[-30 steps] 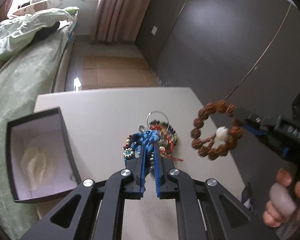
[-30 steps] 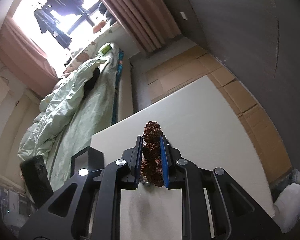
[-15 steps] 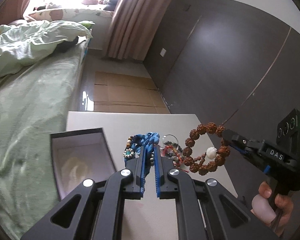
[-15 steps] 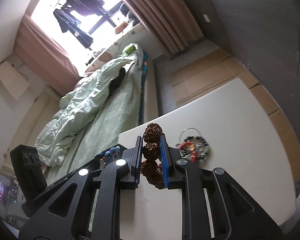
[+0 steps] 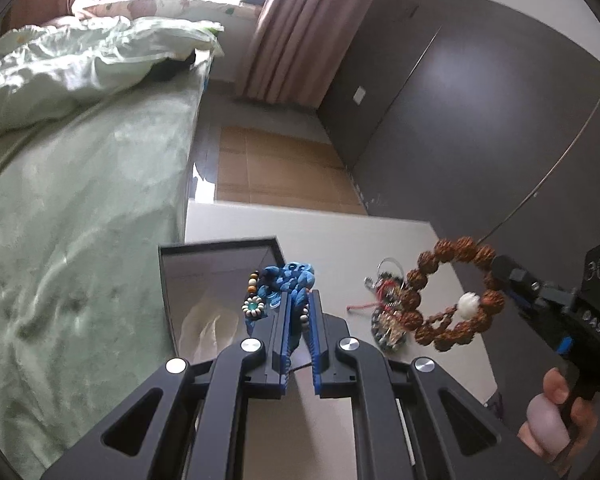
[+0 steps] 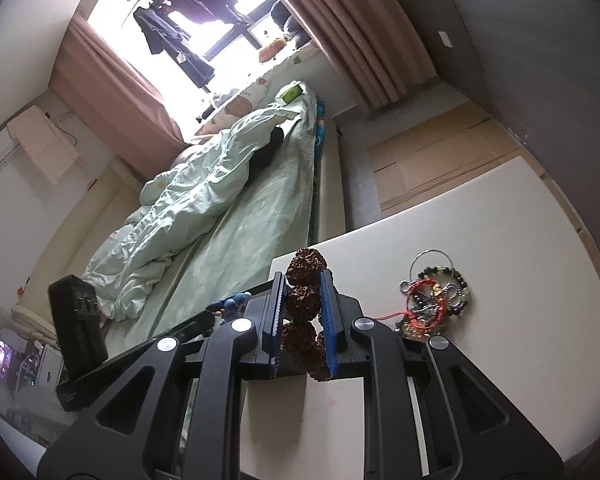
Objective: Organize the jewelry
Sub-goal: 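Lower the blue bracelet into the black box with the left tool while the right tool lifts the brown bracelet, then lower the brown bead bracelet into the black box and open the right tool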
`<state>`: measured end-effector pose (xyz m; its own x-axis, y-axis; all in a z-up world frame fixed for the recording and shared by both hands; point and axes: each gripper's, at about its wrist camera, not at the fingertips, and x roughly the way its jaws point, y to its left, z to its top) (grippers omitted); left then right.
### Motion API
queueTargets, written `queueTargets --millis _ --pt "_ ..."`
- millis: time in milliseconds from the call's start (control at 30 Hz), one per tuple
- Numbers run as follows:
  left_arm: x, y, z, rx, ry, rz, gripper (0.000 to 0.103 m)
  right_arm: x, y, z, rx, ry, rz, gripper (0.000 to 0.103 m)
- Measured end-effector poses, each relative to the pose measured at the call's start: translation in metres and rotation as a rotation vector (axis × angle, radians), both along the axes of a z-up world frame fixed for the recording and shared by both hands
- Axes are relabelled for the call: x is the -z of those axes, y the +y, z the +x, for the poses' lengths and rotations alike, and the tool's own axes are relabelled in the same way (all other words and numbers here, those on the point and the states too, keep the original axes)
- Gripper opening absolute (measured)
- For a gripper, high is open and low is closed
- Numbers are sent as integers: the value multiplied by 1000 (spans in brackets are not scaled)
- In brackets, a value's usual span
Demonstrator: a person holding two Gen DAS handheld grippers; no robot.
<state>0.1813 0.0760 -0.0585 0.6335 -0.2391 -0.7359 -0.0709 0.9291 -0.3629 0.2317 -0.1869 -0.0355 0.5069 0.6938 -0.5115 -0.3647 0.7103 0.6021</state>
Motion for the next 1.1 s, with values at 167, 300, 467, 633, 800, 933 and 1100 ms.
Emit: queueTargets --millis 167,300,467,633,800,933,1100 --pt "9 13 4 -53 31 12 44 0 10 0 -19 -2 7 18" --pt "-2 24 -1 -76 -14 0 60 -1 22 2 -48 3 34 18" --pt "-10 37 -3 -106 -30 -14 60 -2 43 1 -100 0 68 18" --pt "-20 56 -9 -135 -56 -48 68 -1 76 -1 -156 -5 85 18" --pt "-26 73 -13 -164 -68 -54 73 8 105 0 -189 13 79 18" --pt "-23 84 -14 -183 -58 -63 73 17 122 2 -205 37 90 18" --pt "-21 93 -14 -198 -51 -70 77 33 141 11 -188 84 15 19"
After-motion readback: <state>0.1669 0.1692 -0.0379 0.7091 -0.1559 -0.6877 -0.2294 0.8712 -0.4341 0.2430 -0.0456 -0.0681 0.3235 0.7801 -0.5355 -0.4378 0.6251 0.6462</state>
